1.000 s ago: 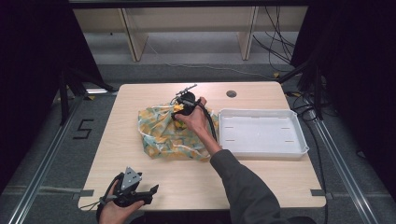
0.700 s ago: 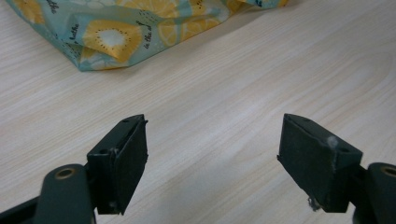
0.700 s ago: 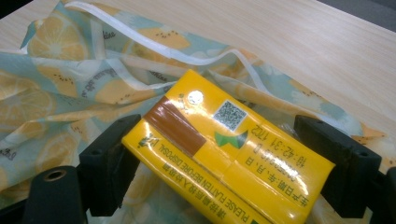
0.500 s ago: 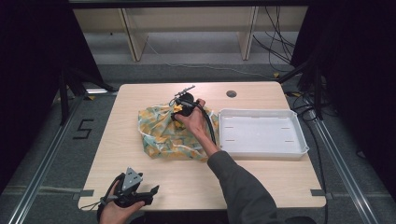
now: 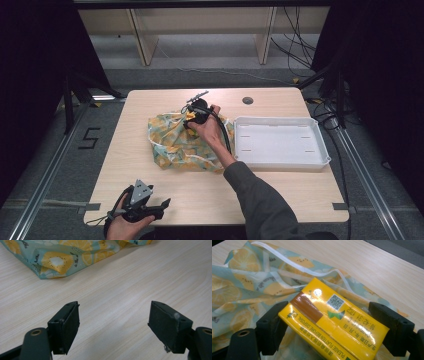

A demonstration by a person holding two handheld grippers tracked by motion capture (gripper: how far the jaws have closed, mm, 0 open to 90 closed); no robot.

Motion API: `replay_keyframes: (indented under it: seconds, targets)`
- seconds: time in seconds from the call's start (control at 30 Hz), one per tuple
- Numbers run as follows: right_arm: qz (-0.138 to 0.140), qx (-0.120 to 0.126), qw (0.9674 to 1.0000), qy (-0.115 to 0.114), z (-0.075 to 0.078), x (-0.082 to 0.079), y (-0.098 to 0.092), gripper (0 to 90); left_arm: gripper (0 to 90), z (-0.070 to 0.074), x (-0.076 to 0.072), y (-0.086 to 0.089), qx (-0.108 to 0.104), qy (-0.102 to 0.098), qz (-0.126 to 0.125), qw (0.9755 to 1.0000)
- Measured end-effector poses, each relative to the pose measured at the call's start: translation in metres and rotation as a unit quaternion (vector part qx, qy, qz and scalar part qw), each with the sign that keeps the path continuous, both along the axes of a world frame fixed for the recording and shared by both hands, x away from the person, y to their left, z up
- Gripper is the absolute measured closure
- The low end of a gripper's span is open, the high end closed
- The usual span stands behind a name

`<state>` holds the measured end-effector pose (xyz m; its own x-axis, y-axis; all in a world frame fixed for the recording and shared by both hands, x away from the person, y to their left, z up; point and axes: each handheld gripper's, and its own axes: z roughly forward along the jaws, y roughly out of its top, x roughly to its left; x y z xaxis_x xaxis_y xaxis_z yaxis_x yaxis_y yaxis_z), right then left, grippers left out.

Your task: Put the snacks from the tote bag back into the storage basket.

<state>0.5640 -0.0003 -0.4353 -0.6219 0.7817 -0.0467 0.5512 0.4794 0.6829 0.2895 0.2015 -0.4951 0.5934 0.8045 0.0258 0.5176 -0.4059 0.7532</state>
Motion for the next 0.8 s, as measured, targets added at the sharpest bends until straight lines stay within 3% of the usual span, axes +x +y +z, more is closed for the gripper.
replay_keyframes:
  seconds: [0.07, 0.17, 0.5, 0.53, 0.57, 0.6, 0.7, 0.77, 0.8]
  targets:
    - [0.007, 0.003, 1.0000, -0.003, 0.004, -0.002, 0.000, 20.2, 24.0, 0.000, 0.001, 0.001, 0.013, -0.004, -0.008, 0.9999]
    - [0.014, 0.005, 0.9998, -0.009, 0.012, -0.006, -0.002, 20.2, 23.8, -0.002, 0.001, -0.001, 0.002, -0.001, 0.003, 1.0000]
    - [0.063, 0.027, 0.9975, -0.011, 0.053, -0.025, -0.012, 20.2, 23.3, -0.001, 0.003, 0.002, 0.015, -0.001, -0.004, 0.9999]
    - [0.060, 0.033, 0.9976, -0.013, 0.055, -0.027, -0.012, 20.2, 23.3, -0.004, 0.003, -0.001, -0.008, -0.007, 0.009, 0.9999]
    - [0.062, 0.038, 0.9973, -0.008, 0.059, -0.030, -0.014, 20.2, 23.3, -0.002, 0.003, 0.002, 0.010, -0.002, -0.002, 0.9999]
    - [0.067, 0.036, 0.9970, -0.014, 0.062, -0.032, -0.015, 20.2, 23.3, -0.001, 0.003, 0.002, 0.014, -0.001, -0.004, 0.9999]
    - [0.075, 0.029, 0.9966, -0.019, 0.071, -0.039, -0.021, 20.2, 23.4, -0.002, 0.002, 0.001, 0.004, -0.005, 0.002, 1.0000]
    - [0.077, 0.038, 0.9962, -0.016, 0.077, -0.044, -0.027, 20.2, 23.4, -0.002, 0.003, 0.002, 0.008, 0.000, 0.001, 1.0000]
    - [0.080, 0.035, 0.9960, -0.019, 0.079, -0.045, -0.030, 20.2, 23.4, -0.003, 0.003, 0.001, -0.002, -0.002, 0.008, 1.0000]
